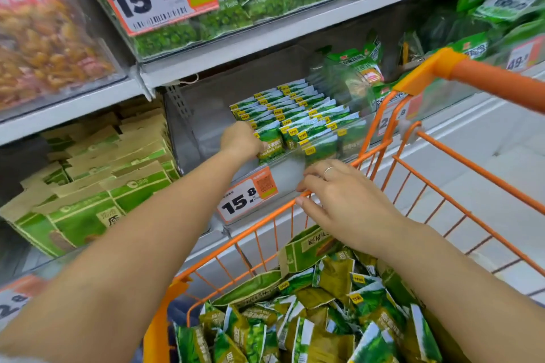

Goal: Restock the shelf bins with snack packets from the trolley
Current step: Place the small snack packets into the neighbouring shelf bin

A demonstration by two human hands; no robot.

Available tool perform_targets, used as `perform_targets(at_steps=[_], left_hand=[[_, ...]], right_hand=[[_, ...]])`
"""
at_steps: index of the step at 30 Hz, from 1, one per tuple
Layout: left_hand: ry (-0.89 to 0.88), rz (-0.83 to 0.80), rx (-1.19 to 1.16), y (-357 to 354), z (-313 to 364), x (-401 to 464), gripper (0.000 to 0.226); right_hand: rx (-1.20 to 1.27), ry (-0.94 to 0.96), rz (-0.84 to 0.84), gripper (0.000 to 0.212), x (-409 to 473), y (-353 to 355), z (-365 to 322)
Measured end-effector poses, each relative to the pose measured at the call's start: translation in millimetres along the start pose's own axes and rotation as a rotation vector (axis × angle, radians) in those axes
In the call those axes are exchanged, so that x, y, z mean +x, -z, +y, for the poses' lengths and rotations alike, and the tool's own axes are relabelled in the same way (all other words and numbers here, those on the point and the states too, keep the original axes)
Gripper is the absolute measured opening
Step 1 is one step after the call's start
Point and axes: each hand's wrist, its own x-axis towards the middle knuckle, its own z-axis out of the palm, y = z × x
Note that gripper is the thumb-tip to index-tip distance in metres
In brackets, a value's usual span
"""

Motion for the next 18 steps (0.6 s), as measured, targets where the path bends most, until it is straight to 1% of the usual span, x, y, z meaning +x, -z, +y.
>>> perform_targets(at_steps=[2, 3, 5, 7, 12, 13, 16, 18], left_hand=[[-0.006, 0.020, 0.079, -5, -2, 2, 0.040], [-0.004, 0.006, 0.085, -7, -2, 3, 0.041], [-0.029, -0.042, 0.032, -11, -2, 3, 0.033], [-0.089, -0.039, -0.012, -13, -2, 5, 0.028], [-0.192, 0.024, 0.123, -14, 2, 8, 0.032], [-0.211, 0.030, 0.180, -15, 3, 8, 0.032], [-0.270, 0.073, 0.462, -15, 8, 7, 0.040], [-0.287, 0.104, 0.554, -14, 9, 6, 0.045]], right_hand=[[0.000, 0.007, 0.029, 0.036, 0, -1, -1], [0.000, 0.014, 0.052, 0.033, 0, -2, -3], [-0.005, 0.038, 0.070, 0.037, 1, -4, -3], [-0.007, 0.056, 0.071, 0.041, 0, -6, -3], [0.004, 0.040, 0.059, 0.033, 1, -6, -1], [-0.001, 0.044, 0.046, 0.034, 1, -7, -1], [-0.025, 0.073, 0.028, 0.029, 0, -9, 0], [-0.001, 0.082, 0.053, 0.027, 0, -7, 2]])
